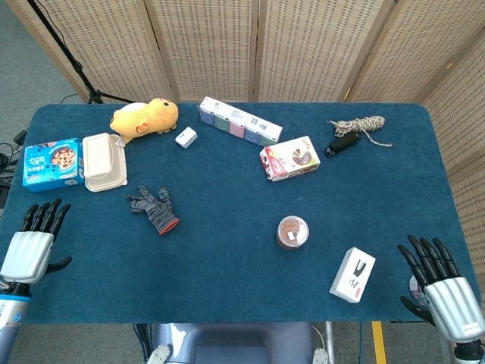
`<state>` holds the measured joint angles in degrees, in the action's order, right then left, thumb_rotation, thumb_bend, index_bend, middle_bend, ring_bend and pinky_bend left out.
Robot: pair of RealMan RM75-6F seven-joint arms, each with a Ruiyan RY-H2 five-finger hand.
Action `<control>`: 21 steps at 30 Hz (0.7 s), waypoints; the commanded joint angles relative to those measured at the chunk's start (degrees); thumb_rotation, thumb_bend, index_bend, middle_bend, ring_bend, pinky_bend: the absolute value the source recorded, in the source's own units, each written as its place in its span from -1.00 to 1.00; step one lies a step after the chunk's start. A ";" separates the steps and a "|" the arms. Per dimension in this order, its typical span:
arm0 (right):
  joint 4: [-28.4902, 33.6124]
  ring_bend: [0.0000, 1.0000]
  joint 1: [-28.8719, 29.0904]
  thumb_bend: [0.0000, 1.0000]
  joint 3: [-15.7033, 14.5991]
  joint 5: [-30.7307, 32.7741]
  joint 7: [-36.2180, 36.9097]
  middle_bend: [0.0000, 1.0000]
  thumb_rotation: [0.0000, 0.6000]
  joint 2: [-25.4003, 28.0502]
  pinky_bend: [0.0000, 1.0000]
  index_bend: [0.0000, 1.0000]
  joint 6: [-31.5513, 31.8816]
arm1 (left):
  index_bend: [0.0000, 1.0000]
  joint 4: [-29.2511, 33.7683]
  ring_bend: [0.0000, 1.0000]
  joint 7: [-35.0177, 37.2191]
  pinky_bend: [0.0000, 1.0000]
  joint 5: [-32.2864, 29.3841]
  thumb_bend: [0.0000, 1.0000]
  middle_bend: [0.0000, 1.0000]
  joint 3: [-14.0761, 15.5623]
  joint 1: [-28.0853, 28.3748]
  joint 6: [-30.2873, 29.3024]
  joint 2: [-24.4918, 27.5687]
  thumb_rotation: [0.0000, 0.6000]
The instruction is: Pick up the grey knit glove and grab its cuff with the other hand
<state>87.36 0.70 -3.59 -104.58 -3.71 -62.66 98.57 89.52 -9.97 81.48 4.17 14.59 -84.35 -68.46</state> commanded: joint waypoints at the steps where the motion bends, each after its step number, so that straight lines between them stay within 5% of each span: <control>1: 0.75 -1.00 -0.39 -1.00 0.31 1.05 0.37 -1.00 1.00 0.63 -1.00 -1.00 -0.26 | -1.00 -1.34 -1.00 0.56 -1.00 1.67 -0.89 -1.00 -0.16 -0.57 -0.20 -0.54 1.00; 12: 1.16 -1.00 -0.54 -1.00 0.91 1.94 3.58 -1.00 1.00 1.57 -1.00 -1.00 -0.31 | -1.00 -0.85 -1.00 2.14 -1.00 4.12 -0.89 -1.00 -1.11 -0.38 1.97 0.15 1.00; 21: 0.62 -1.00 0.17 -1.00 2.14 5.05 6.16 -1.00 1.00 1.84 -1.00 -1.00 -2.53 | -1.00 -7.68 -1.00 12.35 -1.00 2.89 -0.73 -1.00 -5.20 12.50 22.75 -0.99 1.00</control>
<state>88.08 0.72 -1.67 -99.81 2.18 -60.85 96.29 85.58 -2.28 84.81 0.91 21.43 -69.32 -68.29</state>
